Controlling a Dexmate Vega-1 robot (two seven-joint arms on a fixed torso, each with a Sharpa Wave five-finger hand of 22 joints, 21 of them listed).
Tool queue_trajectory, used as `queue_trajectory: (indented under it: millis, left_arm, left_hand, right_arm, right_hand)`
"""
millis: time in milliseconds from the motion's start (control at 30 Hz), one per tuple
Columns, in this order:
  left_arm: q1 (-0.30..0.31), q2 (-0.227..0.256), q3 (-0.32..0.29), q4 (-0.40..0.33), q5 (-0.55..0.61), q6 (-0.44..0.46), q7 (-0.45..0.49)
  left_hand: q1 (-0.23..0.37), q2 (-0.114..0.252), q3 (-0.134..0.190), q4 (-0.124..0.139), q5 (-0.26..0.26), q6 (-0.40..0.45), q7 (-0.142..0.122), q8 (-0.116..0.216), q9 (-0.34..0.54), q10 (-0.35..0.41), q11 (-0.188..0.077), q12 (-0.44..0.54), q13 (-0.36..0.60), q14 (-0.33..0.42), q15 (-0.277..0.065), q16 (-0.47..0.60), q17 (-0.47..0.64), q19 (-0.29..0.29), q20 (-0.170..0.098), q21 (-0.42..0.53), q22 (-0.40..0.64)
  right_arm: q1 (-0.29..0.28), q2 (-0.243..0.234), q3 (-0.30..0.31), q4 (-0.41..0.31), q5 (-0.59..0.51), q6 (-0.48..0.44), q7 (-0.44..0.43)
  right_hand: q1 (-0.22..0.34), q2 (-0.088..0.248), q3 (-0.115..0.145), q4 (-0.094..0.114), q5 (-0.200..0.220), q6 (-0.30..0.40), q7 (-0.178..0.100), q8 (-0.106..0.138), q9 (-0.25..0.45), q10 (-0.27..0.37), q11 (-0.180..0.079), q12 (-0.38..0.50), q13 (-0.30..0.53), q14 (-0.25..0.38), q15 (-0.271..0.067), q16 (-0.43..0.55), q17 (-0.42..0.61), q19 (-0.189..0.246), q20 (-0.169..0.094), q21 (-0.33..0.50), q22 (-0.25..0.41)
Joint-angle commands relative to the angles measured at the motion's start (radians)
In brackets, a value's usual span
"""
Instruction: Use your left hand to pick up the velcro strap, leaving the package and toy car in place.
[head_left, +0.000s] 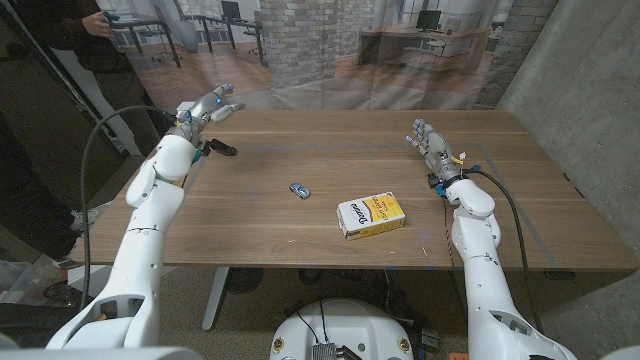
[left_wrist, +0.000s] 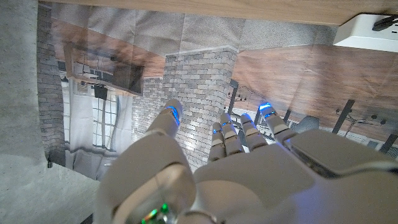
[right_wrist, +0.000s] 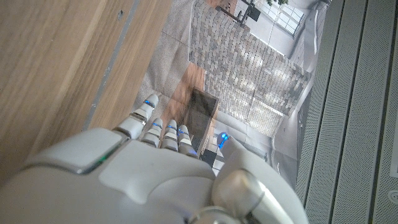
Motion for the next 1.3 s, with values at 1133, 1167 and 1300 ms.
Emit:
queue_trajectory:
  millis: [1133,1167,1300]
  left_arm:
    - [-0.108,0.224,0.120,-0.036,0.179,0.092,-0.265]
    - [-0.109,0.227,0.121,-0.038,0.181,0.093,-0.270]
    - [-0.113,0.242,0.131,-0.042,0.200,0.097,-0.283]
  left_hand:
    - [0.139,-0.107,-0.046,0.006,0.038,0.089,0.004,0.019,0.006,0.049,-0.011,0.020,0.006,0.004,-0.007,-0.013,0.004,0.025,-0.001,-0.017,0.004]
    - [0.143,-0.108,-0.047,0.006,0.039,0.091,0.003,0.019,0.006,0.051,-0.013,0.020,0.006,0.003,-0.008,-0.014,0.004,0.027,-0.002,-0.017,0.004]
    - [0.154,-0.112,-0.049,0.006,0.042,0.095,0.000,0.019,0.006,0.056,-0.014,0.022,0.007,0.004,-0.011,-0.014,0.004,0.031,-0.004,-0.017,0.004]
  right_arm:
    - [-0.020,-0.016,-0.029,-0.029,0.057,0.059,0.011]
    - [-0.022,-0.016,-0.029,-0.032,0.060,0.060,0.011]
    - [-0.028,-0.018,-0.031,-0.044,0.063,0.060,0.010]
  right_hand:
    - [-0.002,0.038,0.016,-0.003,-0.001,0.016,0.004,0.006,0.001,0.022,0.002,0.007,0.002,0.013,0.002,0.002,0.003,0.014,-0.014,0.006,0.004]
    - [-0.002,0.038,0.016,-0.003,-0.001,0.018,0.005,0.006,0.001,0.022,0.002,0.007,0.002,0.013,0.002,0.002,0.003,0.014,-0.014,0.006,0.004]
    - [-0.002,0.038,0.016,-0.003,-0.002,0.021,0.004,0.007,0.001,0.024,0.002,0.007,0.002,0.018,0.000,0.003,0.003,0.016,-0.013,0.006,0.004]
